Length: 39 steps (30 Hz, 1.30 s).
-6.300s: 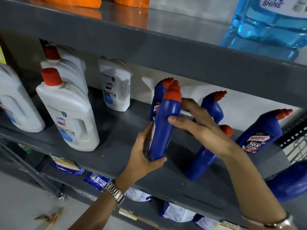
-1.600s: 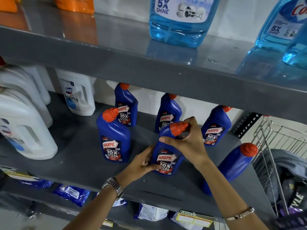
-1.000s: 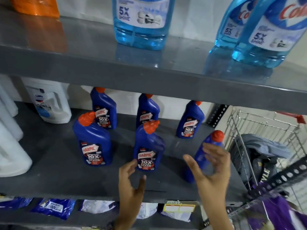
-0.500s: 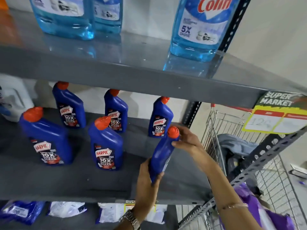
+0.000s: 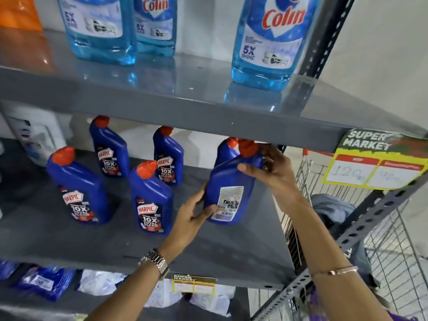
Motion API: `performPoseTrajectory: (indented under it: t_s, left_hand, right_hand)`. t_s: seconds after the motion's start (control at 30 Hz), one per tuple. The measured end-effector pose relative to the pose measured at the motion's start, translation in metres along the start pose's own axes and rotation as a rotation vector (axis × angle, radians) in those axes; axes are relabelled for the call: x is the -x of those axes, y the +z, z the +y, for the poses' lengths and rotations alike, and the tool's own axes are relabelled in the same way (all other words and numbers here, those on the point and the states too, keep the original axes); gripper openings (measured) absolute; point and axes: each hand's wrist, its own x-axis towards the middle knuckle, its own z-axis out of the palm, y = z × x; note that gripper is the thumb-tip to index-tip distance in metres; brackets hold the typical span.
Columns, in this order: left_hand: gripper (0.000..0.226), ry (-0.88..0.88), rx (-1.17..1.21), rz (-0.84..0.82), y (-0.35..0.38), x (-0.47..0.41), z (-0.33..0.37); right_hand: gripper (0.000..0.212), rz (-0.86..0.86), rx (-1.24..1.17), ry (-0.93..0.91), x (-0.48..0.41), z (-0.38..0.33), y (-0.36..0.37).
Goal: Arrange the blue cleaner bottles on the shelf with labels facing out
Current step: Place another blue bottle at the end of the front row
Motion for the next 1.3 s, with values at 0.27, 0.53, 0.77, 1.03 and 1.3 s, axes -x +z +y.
performPoseTrajectory:
  t_s: [0.27,0.53,0.77,1.03,1.3]
  left_hand:
    - [0.041,0.047,0.161,0.427,0.028,0.015,-0.013]
    - [0.102,0.062,-0.146,0.276,0.053,0.016,-0.010]
    - [0.087,0.034,-0.055,0.224,0.056,0.014,-0.011]
    - [0.058,-0.085,-0.088,0.039,0.027,0.004,-0.010]
    - [0.055,-0.136,-0.091,-0.086,0.008,-0.002,-0.013]
  right_hand:
    - [0.053,0.163,0.211,-0.006,0.003,0.005,0.011]
    - [0.055,0.266,0.299,0.057,0.009,-0.002,0.011]
    - [0.041,-0.171,0.110,0.111,0.014,-0.016,-0.004]
    - [0.043,-0.413,0.140,0.066,0.008,-0.012,-0.011]
    - [0.054,-0.037,0.138,-0.013,0.014,0.018,0.013]
